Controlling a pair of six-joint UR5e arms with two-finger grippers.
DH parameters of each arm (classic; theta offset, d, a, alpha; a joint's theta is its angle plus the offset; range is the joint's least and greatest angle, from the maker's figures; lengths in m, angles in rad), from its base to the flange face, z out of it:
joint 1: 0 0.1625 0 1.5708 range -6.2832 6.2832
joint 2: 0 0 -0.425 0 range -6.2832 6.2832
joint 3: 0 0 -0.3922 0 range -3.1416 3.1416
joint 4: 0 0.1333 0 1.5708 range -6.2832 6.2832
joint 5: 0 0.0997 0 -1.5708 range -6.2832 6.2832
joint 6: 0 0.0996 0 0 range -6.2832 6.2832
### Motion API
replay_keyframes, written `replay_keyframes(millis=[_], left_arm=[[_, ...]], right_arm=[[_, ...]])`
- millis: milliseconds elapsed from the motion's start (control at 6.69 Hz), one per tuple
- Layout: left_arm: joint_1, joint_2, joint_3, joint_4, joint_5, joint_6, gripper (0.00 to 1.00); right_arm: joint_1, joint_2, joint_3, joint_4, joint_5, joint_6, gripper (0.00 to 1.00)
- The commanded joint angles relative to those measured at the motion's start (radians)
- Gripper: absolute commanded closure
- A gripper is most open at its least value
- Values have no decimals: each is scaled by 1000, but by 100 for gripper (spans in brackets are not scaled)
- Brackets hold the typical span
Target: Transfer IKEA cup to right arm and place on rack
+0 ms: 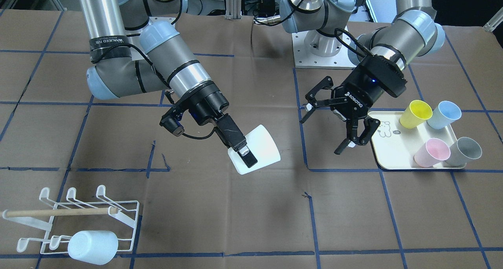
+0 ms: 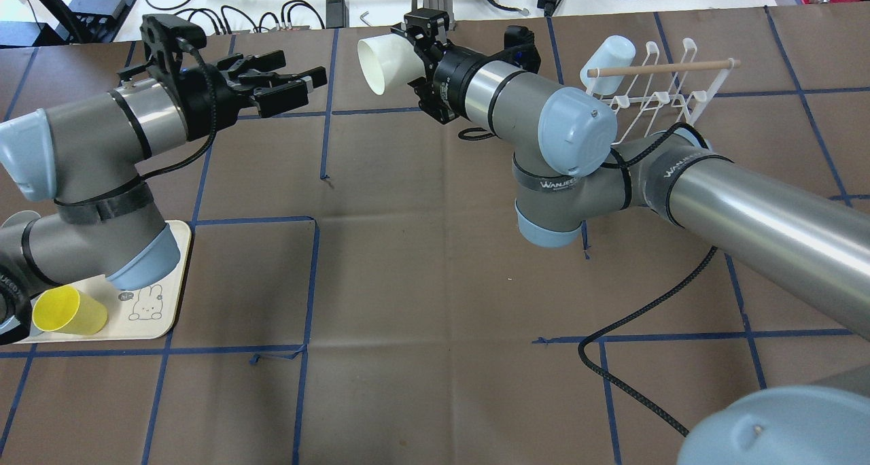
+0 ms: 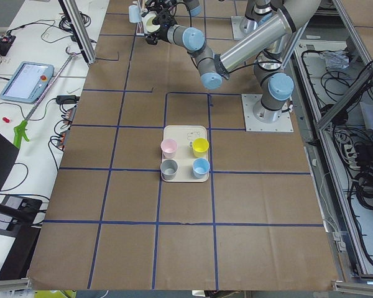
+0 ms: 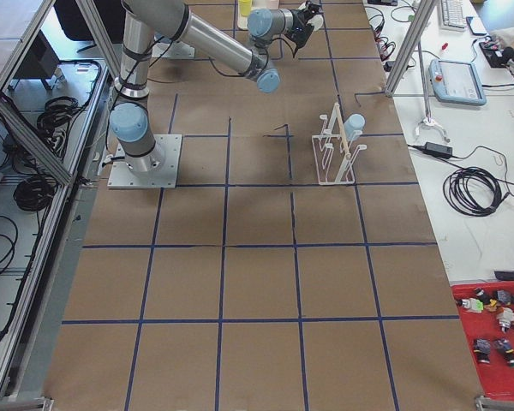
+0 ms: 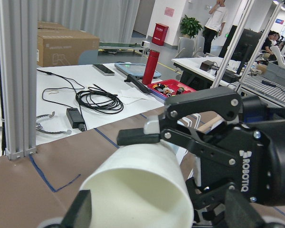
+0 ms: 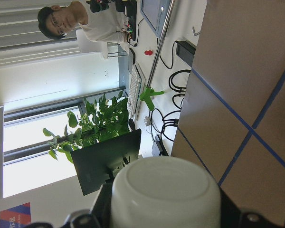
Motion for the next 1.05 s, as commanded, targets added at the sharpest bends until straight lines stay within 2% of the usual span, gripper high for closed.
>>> replay_keyframes(millis=[0, 150, 299, 449, 598, 897], left_arm=[[28, -1, 14, -12, 176, -85, 1], [18, -16, 59, -83, 272, -123, 1], [-7, -17, 129, -222, 347, -127, 1], [-66, -15, 231, -424, 494, -142, 1], [-144, -26, 369, -692, 668, -194, 1], [-203, -33, 609, -1254, 855, -245, 1]], right_arm=[[-97, -2, -36, -2, -6, -69, 62], [-152, -3, -55, 1, -6, -169, 62], [-186, -3, -55, 6, -9, -309, 64], [-209, -12, -59, 11, -66, -464, 64], [-242, -19, -53, 12, -151, -613, 64], [-334, -14, -53, 14, -154, -978, 64]])
